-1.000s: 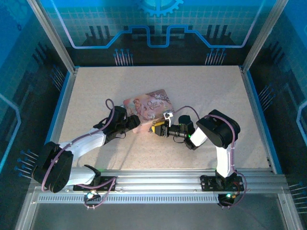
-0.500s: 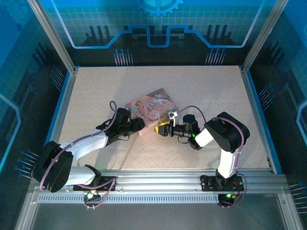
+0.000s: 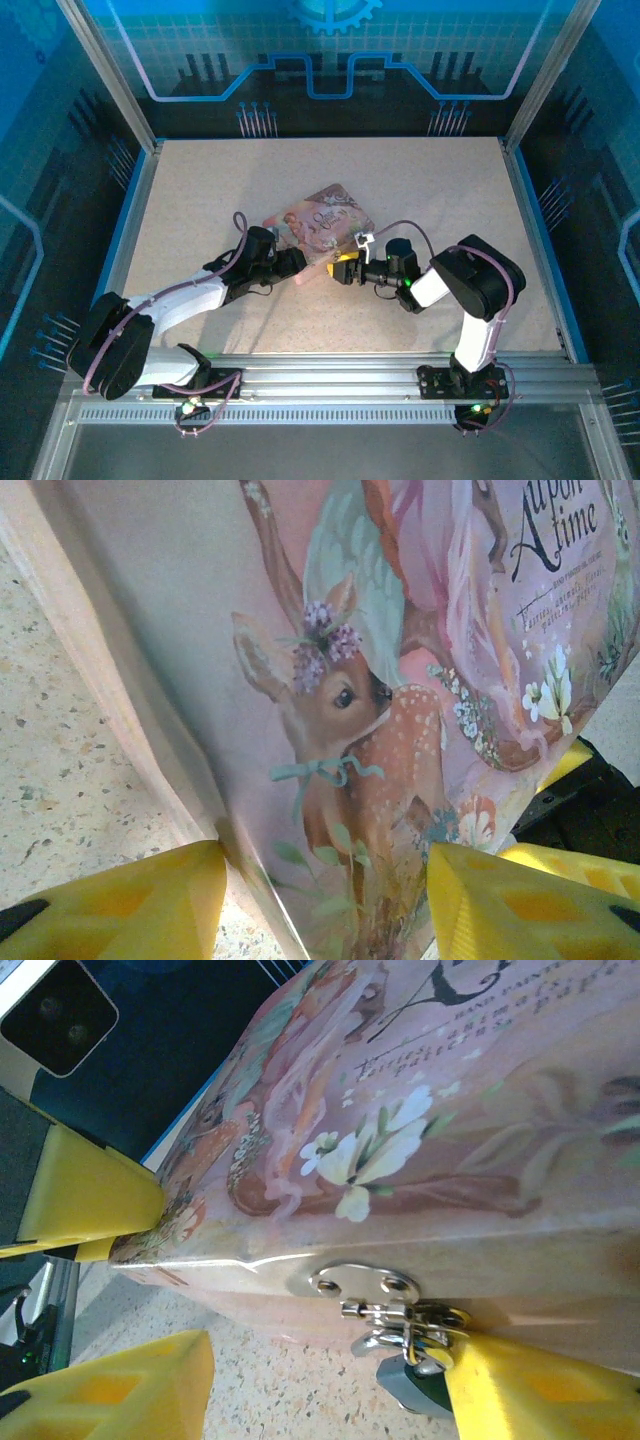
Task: Unlock the padlock with the key
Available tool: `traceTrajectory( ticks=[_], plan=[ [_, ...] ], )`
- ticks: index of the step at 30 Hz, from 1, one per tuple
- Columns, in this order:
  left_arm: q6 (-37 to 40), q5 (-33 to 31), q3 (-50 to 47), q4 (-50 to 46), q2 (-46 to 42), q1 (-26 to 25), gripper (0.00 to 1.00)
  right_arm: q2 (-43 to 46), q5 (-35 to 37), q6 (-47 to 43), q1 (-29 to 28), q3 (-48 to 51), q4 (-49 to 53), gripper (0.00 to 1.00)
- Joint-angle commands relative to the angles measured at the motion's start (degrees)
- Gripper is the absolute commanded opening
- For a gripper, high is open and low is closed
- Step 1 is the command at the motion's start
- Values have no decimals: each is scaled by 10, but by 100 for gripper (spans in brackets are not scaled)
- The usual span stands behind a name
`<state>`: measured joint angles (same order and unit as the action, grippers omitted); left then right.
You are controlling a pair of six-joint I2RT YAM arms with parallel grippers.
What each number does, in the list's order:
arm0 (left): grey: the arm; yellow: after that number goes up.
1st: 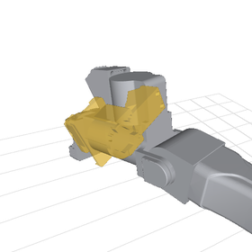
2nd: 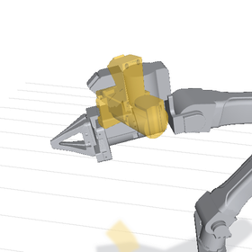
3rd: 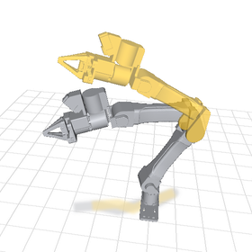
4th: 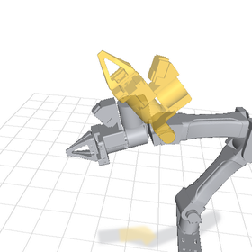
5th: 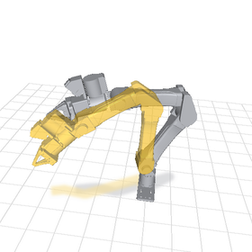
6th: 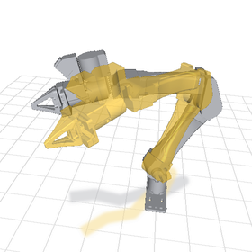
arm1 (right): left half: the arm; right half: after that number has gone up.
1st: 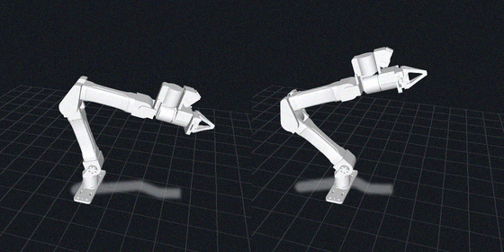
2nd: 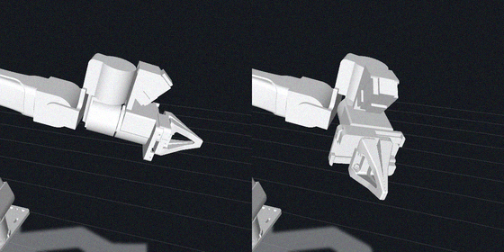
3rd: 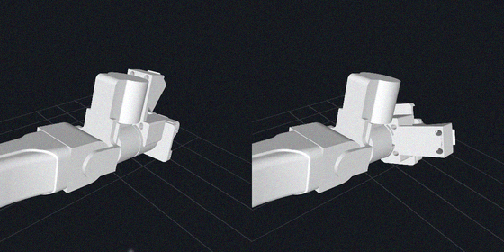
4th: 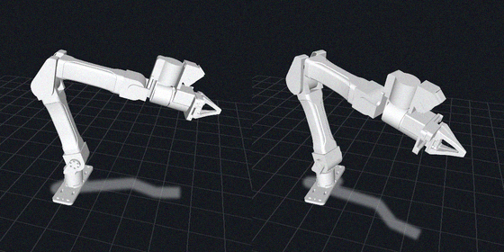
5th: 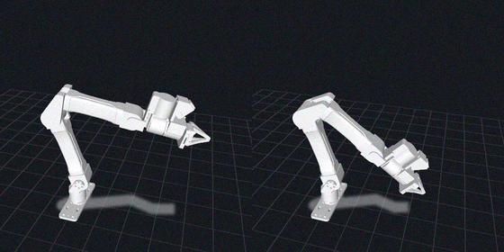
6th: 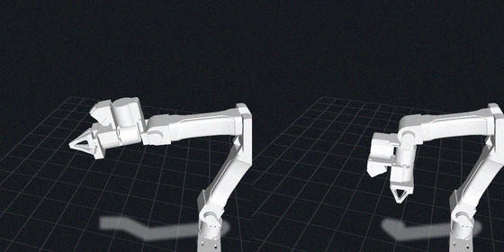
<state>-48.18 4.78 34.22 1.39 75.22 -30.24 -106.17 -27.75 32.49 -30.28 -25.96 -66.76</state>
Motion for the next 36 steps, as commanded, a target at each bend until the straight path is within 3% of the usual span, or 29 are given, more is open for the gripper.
traceTrajectory(
  ticks=[1,9,15,24,31,36],
  plan=[
    [-10,29,4,-11,14,-17,56,-19,-47,10,-2,-16,-102,60],
    [-18,28,3,-3,16,-20,56,-5,-51,-22,-10,-8,-90,46],
    [-19,29,3,0,20,-20,56,-5,-40,-29,-10,-6,-80,28],
    [-20,26,2,0,19,-20,56,3,-7,-42,-10,8,-52,11],
    [-20,17,-1,-2,16,-20,56,7,6,-47,-8,16,-40,8],
    [-20,18,0,-3,17,-20,56,7,-6,-48,-6,15,-41,21]
  ],
)
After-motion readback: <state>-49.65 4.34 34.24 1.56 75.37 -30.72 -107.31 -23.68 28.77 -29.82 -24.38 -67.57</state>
